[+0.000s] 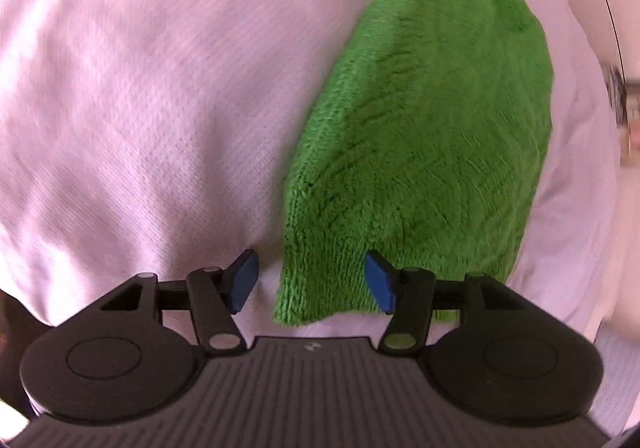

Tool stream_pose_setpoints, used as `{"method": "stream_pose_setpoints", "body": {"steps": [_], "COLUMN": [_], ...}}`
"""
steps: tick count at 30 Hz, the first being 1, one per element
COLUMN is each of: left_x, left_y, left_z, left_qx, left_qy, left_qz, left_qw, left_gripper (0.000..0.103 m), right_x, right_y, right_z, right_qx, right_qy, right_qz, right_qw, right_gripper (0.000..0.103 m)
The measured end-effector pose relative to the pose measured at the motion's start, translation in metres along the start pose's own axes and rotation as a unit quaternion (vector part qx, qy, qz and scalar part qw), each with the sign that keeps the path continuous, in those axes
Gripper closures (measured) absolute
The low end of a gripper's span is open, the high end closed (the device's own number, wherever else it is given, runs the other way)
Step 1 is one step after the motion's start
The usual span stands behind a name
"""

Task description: Fold clothes

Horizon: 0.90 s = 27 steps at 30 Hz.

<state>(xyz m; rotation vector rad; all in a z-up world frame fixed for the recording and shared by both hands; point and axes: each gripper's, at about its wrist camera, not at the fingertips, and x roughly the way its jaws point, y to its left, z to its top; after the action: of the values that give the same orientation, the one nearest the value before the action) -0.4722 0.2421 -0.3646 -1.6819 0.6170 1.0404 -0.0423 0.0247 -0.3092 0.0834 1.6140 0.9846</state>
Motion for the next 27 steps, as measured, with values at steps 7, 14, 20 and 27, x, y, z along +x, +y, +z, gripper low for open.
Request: {"method": "stream_pose_setpoints", "body": {"steps": [7, 14, 20, 27], "left_x": [-0.002, -0.136, -0.217, -0.112], "left_y": [-0.018, -0.065, -0.054, 0.051], "left_z": [0.012, 0.039, 0.024, 0.027], "left_qx": [0.003, 0.127, 0.218, 0.111], "left_qy": [-0.009, -0.141, -0.219, -0.081], "left_qz": [-0.017, -0.091, -0.067, 0.120], "left_qw": [0.9998, 0.9775, 0.9488, 0.9832], "left_gripper": [0.098, 0.099, 0.097, 0.100], "right_x": [0.064, 0.047, -0.048, 0.004], "right_y": [-0.046, 0.008, 0.055, 0.005], "right_z": [0.014, 0.019, -0.016, -0.077], "right_qx": [0.136, 0.072, -0.023, -0.035], "right_qy": [-0.004, 0.015, 0.005, 0.103], "right_qz": [0.070, 0.101, 0.172, 0.013], "right_qw": [0.988, 0.992, 0.985, 0.994], "right_gripper": [0.045, 0.092, 0.097, 0.093]}}
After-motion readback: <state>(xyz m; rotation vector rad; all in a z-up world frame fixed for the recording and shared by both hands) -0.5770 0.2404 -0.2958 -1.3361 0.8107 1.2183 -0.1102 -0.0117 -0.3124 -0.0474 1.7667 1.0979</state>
